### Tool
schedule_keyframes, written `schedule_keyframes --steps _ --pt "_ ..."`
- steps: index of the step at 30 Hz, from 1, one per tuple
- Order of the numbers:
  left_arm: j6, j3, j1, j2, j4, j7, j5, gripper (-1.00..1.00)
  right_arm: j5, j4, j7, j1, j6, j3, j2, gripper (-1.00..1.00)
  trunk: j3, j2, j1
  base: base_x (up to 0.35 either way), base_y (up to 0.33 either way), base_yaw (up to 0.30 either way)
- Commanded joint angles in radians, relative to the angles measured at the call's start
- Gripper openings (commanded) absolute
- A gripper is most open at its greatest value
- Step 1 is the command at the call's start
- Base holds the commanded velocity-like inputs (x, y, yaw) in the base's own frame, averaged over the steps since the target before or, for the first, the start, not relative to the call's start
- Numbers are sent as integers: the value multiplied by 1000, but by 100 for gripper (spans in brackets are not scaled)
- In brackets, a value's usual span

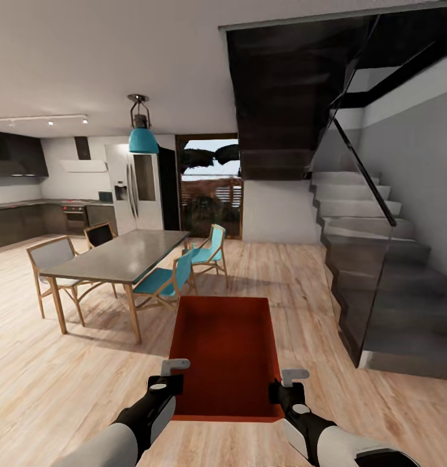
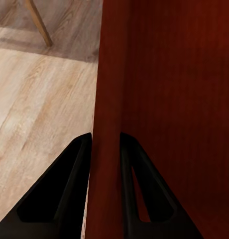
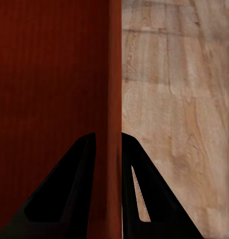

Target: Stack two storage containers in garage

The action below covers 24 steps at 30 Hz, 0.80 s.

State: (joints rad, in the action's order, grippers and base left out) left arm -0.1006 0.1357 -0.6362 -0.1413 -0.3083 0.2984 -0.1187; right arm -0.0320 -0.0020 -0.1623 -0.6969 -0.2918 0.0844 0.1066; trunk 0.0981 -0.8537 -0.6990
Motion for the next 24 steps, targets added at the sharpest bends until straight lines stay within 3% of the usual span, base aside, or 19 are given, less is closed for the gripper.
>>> schedule_keyframes --steps 1,24 --pt "-8 -34 0 5 -2 19 -2 -100 15 -3 -2 -1 -12 -40 1 -100 2 -1 0 0 0 -284" --pt "-8 -34 0 5 -2 19 -2 -100 15 -3 -2 -1 -12 -40 0 -100 2 -1 0 0 0 -284"
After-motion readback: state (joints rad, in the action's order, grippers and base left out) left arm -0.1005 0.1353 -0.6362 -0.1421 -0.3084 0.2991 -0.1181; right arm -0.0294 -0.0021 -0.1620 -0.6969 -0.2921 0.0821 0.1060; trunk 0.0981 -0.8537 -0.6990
